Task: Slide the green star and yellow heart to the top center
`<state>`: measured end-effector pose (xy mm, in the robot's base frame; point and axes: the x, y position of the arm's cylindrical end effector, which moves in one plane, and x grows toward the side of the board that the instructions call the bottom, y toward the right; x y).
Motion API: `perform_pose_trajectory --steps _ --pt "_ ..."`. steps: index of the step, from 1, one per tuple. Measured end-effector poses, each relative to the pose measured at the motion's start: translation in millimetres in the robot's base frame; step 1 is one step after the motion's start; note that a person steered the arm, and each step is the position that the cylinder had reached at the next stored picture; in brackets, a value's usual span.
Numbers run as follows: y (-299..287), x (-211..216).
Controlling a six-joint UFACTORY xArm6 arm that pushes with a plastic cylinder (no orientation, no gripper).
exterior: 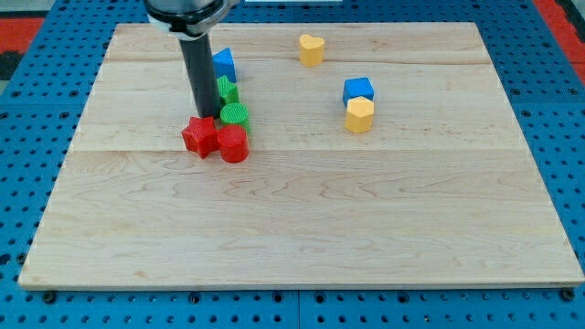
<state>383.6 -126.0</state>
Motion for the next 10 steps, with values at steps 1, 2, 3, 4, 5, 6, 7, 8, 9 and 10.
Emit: perform_pose_trajectory --steps 1,2,3,4,5,6,7,8,9,10 --pt "-16.1 -11.8" --pt "6.6 -25.7" --pt "52.8 -31.9" --pt "86.7 -34.5" --pt "94.4 -23.3" --pt "121.6 -27.0" --pt "137.0 -50.3" --pt "143.5 -66.0" --pt "143.5 -78.5" --pt "143.5 -96.1"
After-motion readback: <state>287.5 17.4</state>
